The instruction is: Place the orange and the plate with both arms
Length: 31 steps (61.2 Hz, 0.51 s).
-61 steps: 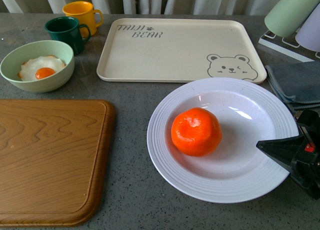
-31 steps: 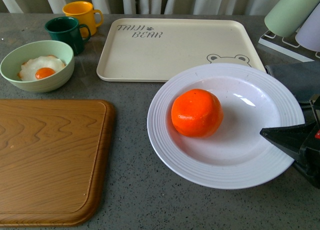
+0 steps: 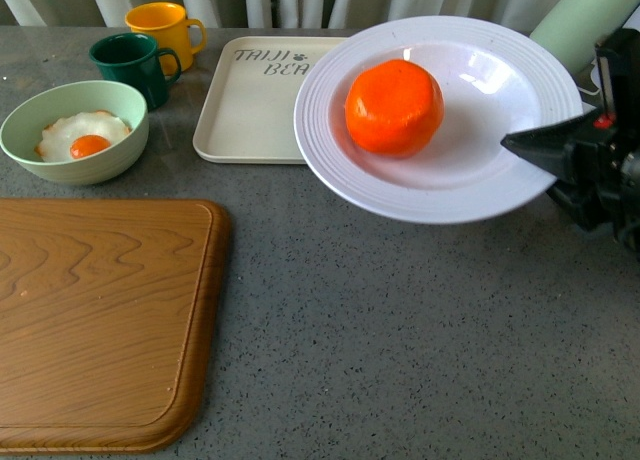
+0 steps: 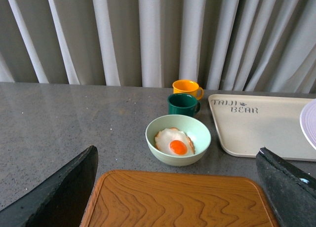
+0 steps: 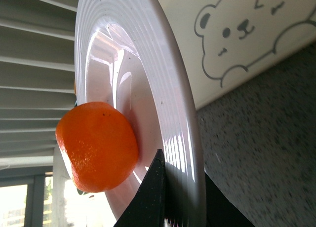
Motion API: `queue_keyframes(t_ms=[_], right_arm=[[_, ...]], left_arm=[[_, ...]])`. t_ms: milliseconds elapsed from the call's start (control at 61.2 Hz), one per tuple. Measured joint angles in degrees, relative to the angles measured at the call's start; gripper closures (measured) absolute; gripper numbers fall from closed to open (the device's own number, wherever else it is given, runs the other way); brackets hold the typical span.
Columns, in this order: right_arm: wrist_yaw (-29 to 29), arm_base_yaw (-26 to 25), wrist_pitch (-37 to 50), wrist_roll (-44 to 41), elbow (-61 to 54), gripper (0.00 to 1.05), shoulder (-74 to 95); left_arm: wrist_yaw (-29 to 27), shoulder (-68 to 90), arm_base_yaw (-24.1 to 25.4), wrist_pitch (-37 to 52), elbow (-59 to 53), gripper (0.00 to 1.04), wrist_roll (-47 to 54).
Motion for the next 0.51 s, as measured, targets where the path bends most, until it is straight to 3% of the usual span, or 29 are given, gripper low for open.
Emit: queue_keyframes(t_ms=[506], right_arm=[[1.5, 4.3, -12.8, 2.5, 30.1, 1.01, 19.4]], left_arm=[[0.0, 0.0, 0.0, 0.0, 0.0, 0.09, 0.0]])
